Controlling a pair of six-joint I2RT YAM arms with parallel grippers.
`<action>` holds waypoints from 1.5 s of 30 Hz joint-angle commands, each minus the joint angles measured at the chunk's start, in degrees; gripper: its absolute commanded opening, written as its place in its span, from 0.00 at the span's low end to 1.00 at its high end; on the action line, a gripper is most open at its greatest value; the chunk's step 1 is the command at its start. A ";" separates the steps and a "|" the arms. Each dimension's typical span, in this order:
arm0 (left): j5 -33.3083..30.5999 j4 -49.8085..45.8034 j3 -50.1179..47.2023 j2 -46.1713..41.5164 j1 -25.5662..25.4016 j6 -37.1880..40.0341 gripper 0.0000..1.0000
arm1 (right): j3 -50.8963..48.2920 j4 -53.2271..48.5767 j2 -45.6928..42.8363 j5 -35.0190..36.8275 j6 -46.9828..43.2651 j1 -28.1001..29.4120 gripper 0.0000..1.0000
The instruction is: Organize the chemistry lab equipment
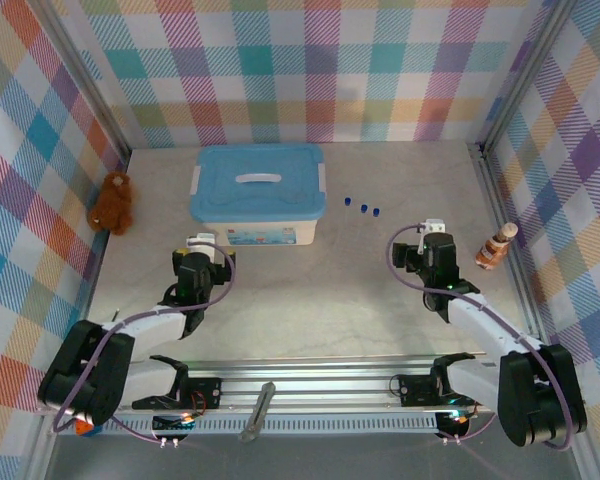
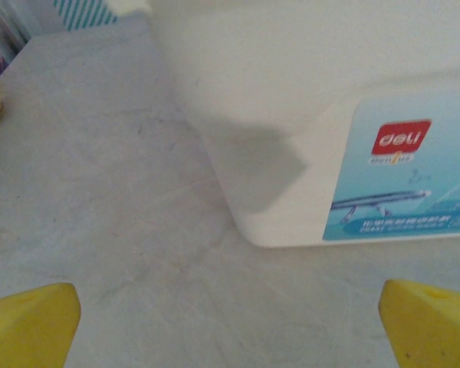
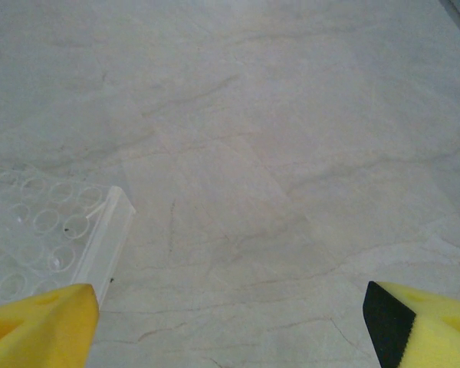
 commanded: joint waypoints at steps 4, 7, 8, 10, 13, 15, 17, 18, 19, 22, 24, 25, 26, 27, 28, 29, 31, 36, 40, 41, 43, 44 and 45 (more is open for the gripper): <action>-0.77 13.82 1.79 7.30 0.30 4.40 1.00 | 0.66 12.53 8.08 0.50 -6.25 0.37 0.90; 1.40 11.99 3.63 8.56 2.23 4.25 1.00 | 0.71 16.74 11.03 -0.44 -8.27 0.04 0.90; 1.78 11.76 3.84 8.90 2.62 4.03 1.00 | 0.45 18.10 11.47 -1.19 -8.30 -0.38 0.91; 2.60 13.94 3.27 9.85 4.10 3.04 1.00 | -0.05 20.66 12.33 -2.49 -8.05 -1.70 0.91; 4.63 18.03 2.28 12.16 7.20 0.49 1.00 | -0.60 23.36 13.31 -5.14 -7.36 -3.75 0.91; 6.37 20.06 2.18 14.22 8.31 -0.07 1.00 | -1.07 26.61 14.38 -7.07 -7.16 -4.60 0.90; 7.04 20.98 2.08 15.04 8.78 -0.50 1.00 | -1.24 28.42 15.61 -8.86 -6.93 -5.24 0.91; 7.33 20.68 2.15 14.99 9.14 -0.93 1.00 | -1.37 29.33 16.17 -9.61 -6.76 -5.53 0.91; 7.72 21.21 2.18 15.60 9.63 -1.32 1.00 | -1.42 30.23 16.88 -10.46 -6.80 -5.93 0.91; 9.20 23.18 2.56 18.63 10.55 -1.58 1.00 | -1.60 31.89 18.41 -12.16 -6.10 -7.24 0.90; 10.00 20.61 3.54 18.27 10.71 -1.73 1.00 | -2.09 33.47 19.04 -14.03 -5.13 -8.57 0.91; 10.24 20.03 4.16 18.58 10.84 -1.68 1.00 | -2.44 34.47 19.37 -14.67 -4.77 -9.06 0.90; 10.63 19.02 4.61 18.51 11.04 -1.79 1.00 | -2.64 35.00 19.77 -15.43 -4.54 -9.50 0.90; 11.04 18.34 4.86 18.41 11.34 -1.98 1.00 | -2.72 35.67 20.22 -15.84 -4.42 -9.63 0.90; 11.34 18.10 5.06 18.52 11.57 -2.21 1.00 | -2.74 36.34 21.12 -16.48 -4.41 -9.92 0.91; 11.54 17.34 5.33 18.44 11.83 -2.47 1.00 | -2.46 36.74 22.16 -17.19 -4.41 -10.15 0.91; 12.02 16.25 5.96 18.48 12.34 -2.90 1.00 | -1.27 35.85 23.82 -18.79 -4.26 -10.79 0.91; 13.91 12.17 8.02 18.48 14.43 -5.01 1.00 | -0.58 34.36 23.95 -20.17 -3.38 -11.97 0.91; 14.37 12.23 7.90 18.50 14.71 -5.18 1.00 | -0.45 34.06 23.97 -20.02 -3.10 -12.04 1.00; 14.38 12.23 7.90 18.50 14.72 -5.16 1.00 | -0.45 34.13 23.97 -20.01 -3.18 -12.01 0.99; 14.37 12.32 7.92 18.54 14.69 -5.16 1.00 | -0.45 34.11 23.96 -19.99 -3.18 -12.01 0.99; 14.38 12.32 7.89 18.51 14.71 -5.17 1.00 | -0.48 34.12 23.97 -19.98 -3.18 -12.06 0.99; 14.33 12.32 7.89 18.46 14.70 -5.19 1.00 | -0.45 34.07 23.96 -20.02 -3.18 -12.03 0.99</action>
